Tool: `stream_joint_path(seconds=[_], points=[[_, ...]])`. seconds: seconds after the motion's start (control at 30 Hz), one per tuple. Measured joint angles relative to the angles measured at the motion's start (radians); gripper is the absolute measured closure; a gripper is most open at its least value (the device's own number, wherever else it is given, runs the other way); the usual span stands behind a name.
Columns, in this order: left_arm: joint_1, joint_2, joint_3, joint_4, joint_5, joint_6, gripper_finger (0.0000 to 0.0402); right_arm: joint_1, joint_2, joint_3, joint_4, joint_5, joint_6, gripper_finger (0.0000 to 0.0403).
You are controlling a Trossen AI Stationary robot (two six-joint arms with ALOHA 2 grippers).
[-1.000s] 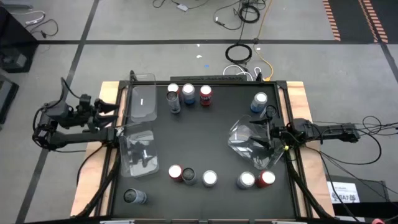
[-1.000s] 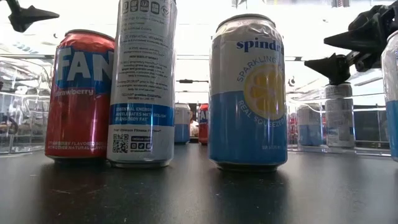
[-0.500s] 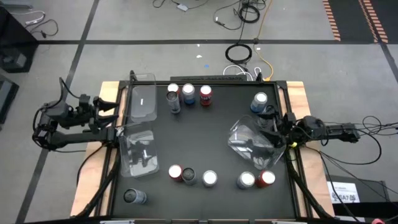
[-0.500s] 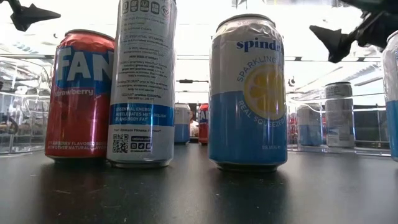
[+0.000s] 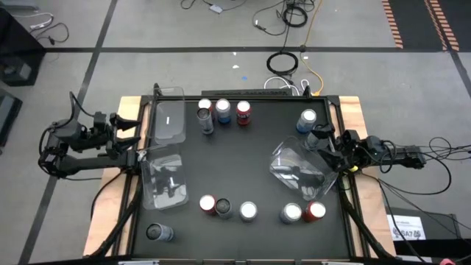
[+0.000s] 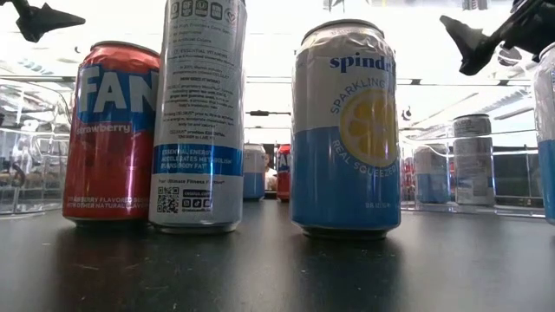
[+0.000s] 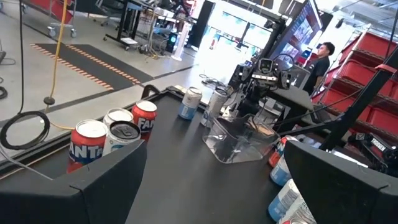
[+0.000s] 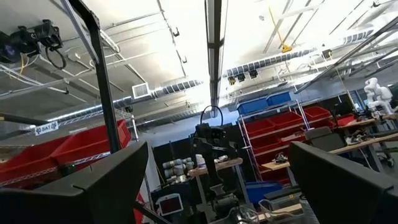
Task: Sort soda cans
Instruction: Move the bottom left transparent bin to the center of the table
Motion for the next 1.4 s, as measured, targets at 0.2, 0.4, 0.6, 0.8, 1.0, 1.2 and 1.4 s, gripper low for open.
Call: stream_joint_path(seconds=[0.2, 0.4, 0.6, 0.8, 1.0, 1.2, 1.4], points=[[0.000, 0.000, 0.000, 0.000, 0.000, 0.000, 0.0013, 0.000, 0.000, 0.000, 0.013, -0.002, 0.091, 0.0021], [0.000, 0.000, 0.000, 0.000, -0.001, 0.021, 0.0013, 0.000, 0.000, 0.000, 0.012, 0.012, 0.153, 0.0021], [0.000, 0.000, 0.000, 0.000, -0.007, 0.101, 0.0013, 0.000, 0.003, 0.000, 0.012, 0.133, 0.223, 0.0021], [0.000, 0.000, 0.000, 0.000, -0.035, 0.157, 0.0013, 0.000, 0.108, 0.034, 0.002, 0.267, 0.254, 0.0023], [0.000, 0.000, 0.000, 0.000, -0.049, 0.151, 0.0013, 0.000, 0.426, 0.265, -0.099, 0.285, 0.189, 0.0023], [0.000, 0.000, 0.000, 0.000, -0.049, 0.150, 0.0013, -0.006, 0.875, 0.702, -0.393, 0.254, 0.149, 0.0023], [0.000, 0.000, 0.000, 0.000, -0.049, 0.150, 0.0013, -0.047, 1.316, 1.231, -0.714, 0.069, 0.221, 0.0023]])
